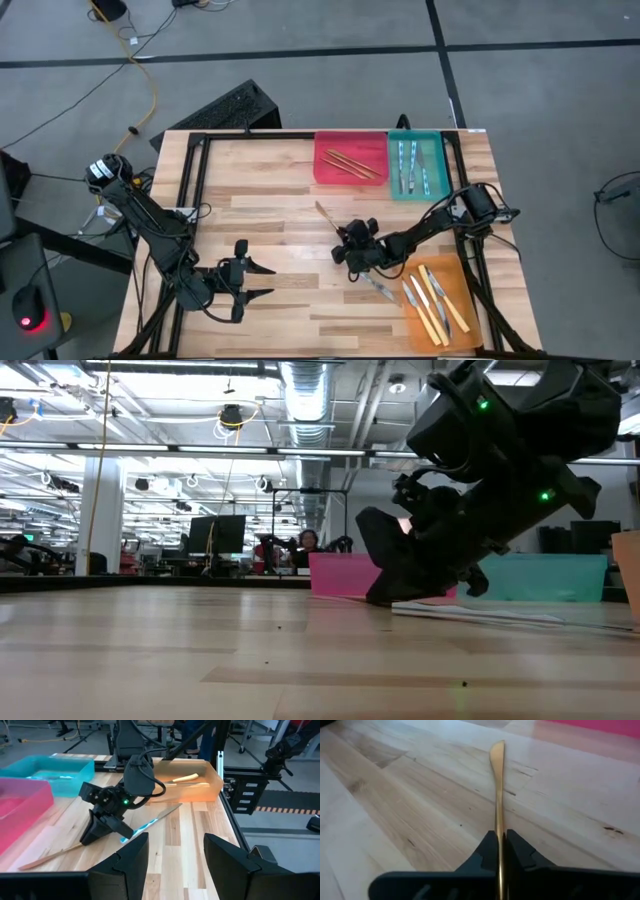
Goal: Sort silverware by color (type)
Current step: Put the golden knife into the red bin
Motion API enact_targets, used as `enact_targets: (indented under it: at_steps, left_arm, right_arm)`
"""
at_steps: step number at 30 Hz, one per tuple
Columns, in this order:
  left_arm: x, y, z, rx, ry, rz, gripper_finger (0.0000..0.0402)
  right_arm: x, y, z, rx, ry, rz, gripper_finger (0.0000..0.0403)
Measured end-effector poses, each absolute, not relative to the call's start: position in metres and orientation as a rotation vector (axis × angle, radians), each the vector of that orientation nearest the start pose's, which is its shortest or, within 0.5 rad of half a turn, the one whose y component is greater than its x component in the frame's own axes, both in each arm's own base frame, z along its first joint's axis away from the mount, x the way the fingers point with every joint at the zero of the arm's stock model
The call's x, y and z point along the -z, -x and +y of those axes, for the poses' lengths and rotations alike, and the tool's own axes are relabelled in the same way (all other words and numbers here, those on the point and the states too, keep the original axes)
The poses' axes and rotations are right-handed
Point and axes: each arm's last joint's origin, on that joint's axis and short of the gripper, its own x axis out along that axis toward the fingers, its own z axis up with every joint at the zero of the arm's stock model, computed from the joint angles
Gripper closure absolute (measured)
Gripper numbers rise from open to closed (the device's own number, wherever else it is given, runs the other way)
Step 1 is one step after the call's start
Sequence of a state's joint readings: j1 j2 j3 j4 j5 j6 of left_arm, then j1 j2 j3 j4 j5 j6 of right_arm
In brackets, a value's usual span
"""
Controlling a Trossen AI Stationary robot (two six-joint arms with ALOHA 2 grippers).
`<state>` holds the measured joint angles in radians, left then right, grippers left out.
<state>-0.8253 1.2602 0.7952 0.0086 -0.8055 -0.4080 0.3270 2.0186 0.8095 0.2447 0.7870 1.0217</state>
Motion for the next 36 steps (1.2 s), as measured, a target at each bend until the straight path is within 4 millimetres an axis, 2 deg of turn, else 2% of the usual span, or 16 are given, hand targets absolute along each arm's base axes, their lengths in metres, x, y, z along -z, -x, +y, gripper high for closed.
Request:
enact_targets:
  at_steps: [5, 9, 20, 25, 29, 36]
  left_arm:
    - [-0.261, -0.195, -0.180, -0.048, 0.114, 0.303, 0.0229]
    - [-0.261, -0.195, -0.180, -0.051, 0.132, 0.302, 0.0229]
    - [-0.261, -0.195, -0.180, -0.070, 0.157, 0.290, 0.0229]
    - [-0.261, -0.194, -0.180, -0.067, 0.158, 0.290, 0.0229]
    - [-0.261, -0.194, -0.180, -0.069, 0.164, 0.293, 0.0229]
    - [-0.261, -0.194, -0.180, -0.070, 0.161, 0.294, 0.0229]
  right_arm:
    - [-0.070, -0.319, 0.090, 0.745, -0.473, 0.461, 0.0382]
    - [-0.088, -0.319, 0.091, 0.685, -0.468, 0.474, 0.0382]
    - [-0.165, -0.312, 0.086, 0.603, -0.377, 0.338, 0.0382]
    - [-0.198, -0.303, 0.068, 0.646, -0.294, 0.300, 0.0382]
    - [-0.223, -0.290, 0.043, 0.695, -0.237, 0.316, 0.0382]
    - [-0.243, -0.273, -0.006, 0.760, -0.147, 0.402, 0.0382]
